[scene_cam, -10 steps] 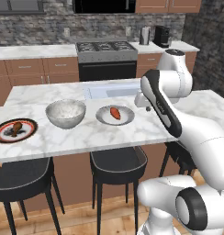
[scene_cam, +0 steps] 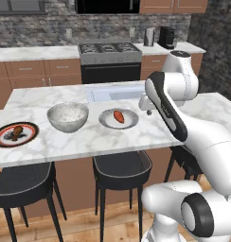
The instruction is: Pick the chicken drumstick and sweet potato from their plates and place them in the bowl. Then put the bowl in the fridge.
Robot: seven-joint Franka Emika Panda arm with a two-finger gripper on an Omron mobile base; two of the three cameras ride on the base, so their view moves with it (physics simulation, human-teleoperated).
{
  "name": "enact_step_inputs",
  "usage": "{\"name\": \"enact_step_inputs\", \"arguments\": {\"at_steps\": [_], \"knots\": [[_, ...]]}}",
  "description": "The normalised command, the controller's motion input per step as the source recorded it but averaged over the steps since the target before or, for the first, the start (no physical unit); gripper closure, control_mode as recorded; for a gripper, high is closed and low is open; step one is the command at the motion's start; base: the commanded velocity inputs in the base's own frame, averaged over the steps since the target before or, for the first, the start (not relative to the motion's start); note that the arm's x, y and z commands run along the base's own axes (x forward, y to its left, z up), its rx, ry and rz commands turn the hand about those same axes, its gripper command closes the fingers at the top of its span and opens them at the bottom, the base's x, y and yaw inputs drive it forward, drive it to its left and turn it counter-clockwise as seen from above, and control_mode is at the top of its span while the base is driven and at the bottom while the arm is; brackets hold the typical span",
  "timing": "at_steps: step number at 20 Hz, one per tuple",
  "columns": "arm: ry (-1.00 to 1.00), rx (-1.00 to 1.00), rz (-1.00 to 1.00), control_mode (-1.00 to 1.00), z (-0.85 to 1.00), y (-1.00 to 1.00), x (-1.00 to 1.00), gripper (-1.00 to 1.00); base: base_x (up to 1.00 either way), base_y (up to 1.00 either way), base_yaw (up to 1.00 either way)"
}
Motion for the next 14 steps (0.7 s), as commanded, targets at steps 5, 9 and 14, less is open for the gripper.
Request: {"name": "enact_step_inputs", "arguments": {"at_steps": [5,9,14], "knots": [[0.00,0.00,0.00,1.00,0.00,0.00,0.00,-1.00,0.00,0.00,0.00],[0.00,0.00,0.00,1.00,0.00,0.00,0.00,-1.00,-0.16,0.28,-0.02],[0.00,0.00,0.00,1.00,0.00,0.00,0.00,-1.00,-0.02,0.66,-0.05]]}}
